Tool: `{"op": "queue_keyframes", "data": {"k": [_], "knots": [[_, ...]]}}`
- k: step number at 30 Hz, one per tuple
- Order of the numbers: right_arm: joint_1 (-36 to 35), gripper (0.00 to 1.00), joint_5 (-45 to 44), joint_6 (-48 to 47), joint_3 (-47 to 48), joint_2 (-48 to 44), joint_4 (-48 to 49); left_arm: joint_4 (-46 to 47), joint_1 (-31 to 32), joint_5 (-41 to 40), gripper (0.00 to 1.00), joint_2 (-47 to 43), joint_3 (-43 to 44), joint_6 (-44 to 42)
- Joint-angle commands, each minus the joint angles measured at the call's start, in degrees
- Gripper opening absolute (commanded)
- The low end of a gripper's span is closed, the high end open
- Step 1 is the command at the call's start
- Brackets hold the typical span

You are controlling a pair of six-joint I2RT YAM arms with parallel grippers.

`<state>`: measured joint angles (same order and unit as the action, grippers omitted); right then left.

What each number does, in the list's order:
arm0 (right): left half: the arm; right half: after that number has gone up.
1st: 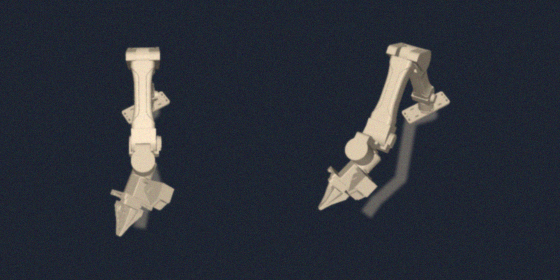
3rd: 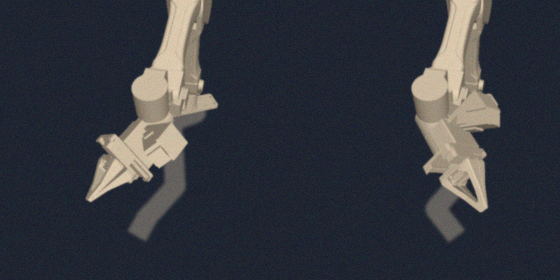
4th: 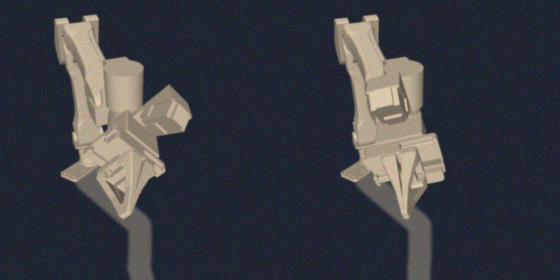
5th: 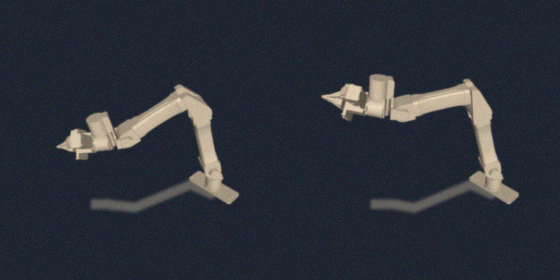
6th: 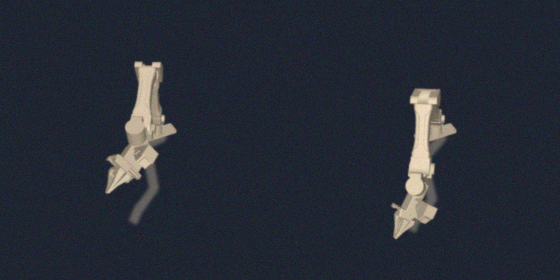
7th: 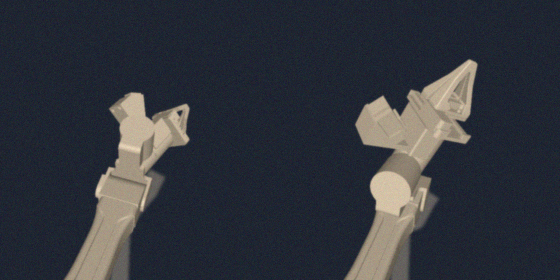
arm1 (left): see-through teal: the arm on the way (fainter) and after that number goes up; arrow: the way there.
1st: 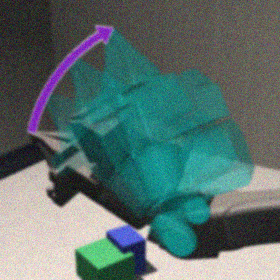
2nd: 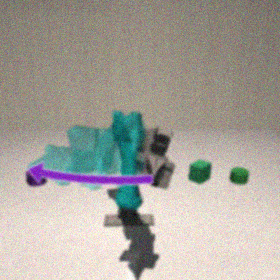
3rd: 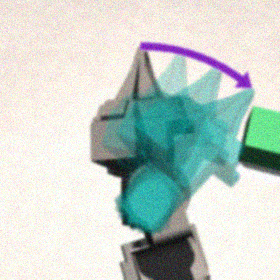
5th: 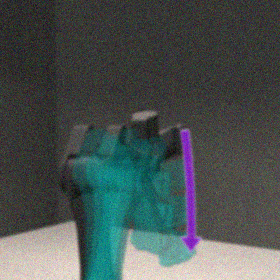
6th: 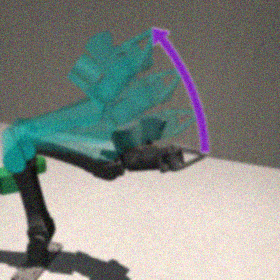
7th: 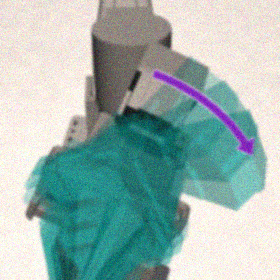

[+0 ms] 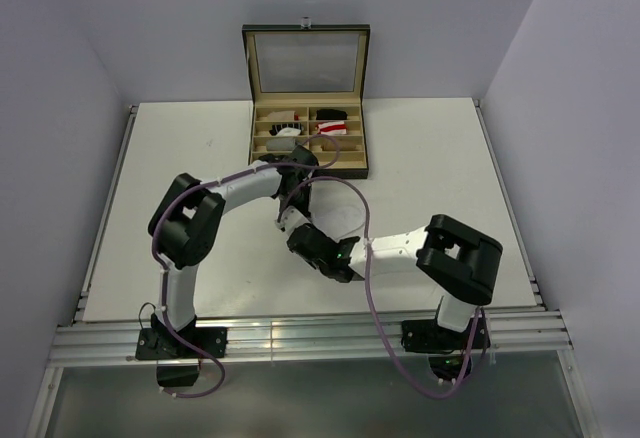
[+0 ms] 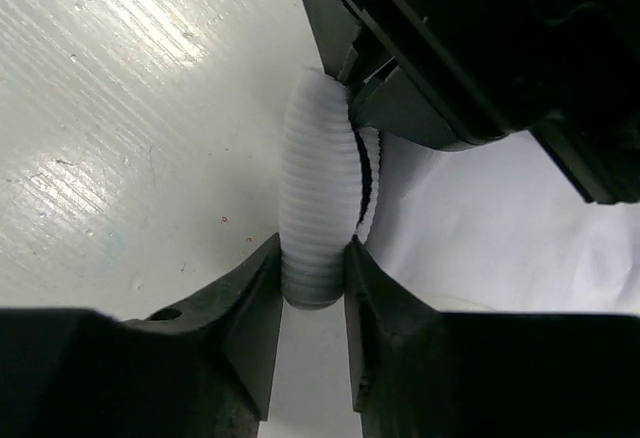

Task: Roll the socks
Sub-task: Roll the sock at the center of the board.

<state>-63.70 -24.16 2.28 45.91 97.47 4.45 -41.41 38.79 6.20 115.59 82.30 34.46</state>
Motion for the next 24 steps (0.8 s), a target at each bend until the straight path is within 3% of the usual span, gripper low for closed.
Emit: {"op": "queue_keyframes", "data": {"k": [1,2,3,6,9,10,14,19,24], "knots": [[-1.2,0.33,-6.2,-0.4,1.9,2.1,-1.5,-4.3,0.2,-3.2,0.01,3.5,-1.2,-2.3],[-1.2,0.28,-6.4,-0.3,1.8,2.2,-1.5,-4.3,0.2,-2.9,0.01,3.5,-1.3,-2.4],[-1.2,0.17,-6.2,-0.2,1.5,1.8,-1.4,-4.2,0.3,-2.7,0.01,3.3,-1.4,-2.4],[-0.6,0.00,-2.4,0.7,0.6,0.1,-1.5,-3.2,0.2,-2.2,0.01,2.6,-2.1,-2.0],[2.3,0.00,4.5,2.9,-0.5,-2.2,-1.5,-0.2,-0.8,-0.8,0.07,0.0,-4.3,-0.3],[3.4,0.00,10.7,3.6,-0.8,-2.7,-1.5,0.8,-1.8,-0.6,0.10,-1.1,-6.0,0.4],[12.0,0.00,29.0,7.9,-3.0,-4.7,0.6,8.1,-4.9,-0.4,0.35,-9.1,-10.7,6.0],[24.0,0.00,48.8,9.9,-1.9,-0.4,0.0,15.8,-7.9,-2.4,0.59,-17.8,-17.2,12.5],[30.7,0.00,66.3,16.0,-1.4,6.1,3.0,21.5,-8.8,-3.6,0.65,-24.3,-23.5,17.7]]}}
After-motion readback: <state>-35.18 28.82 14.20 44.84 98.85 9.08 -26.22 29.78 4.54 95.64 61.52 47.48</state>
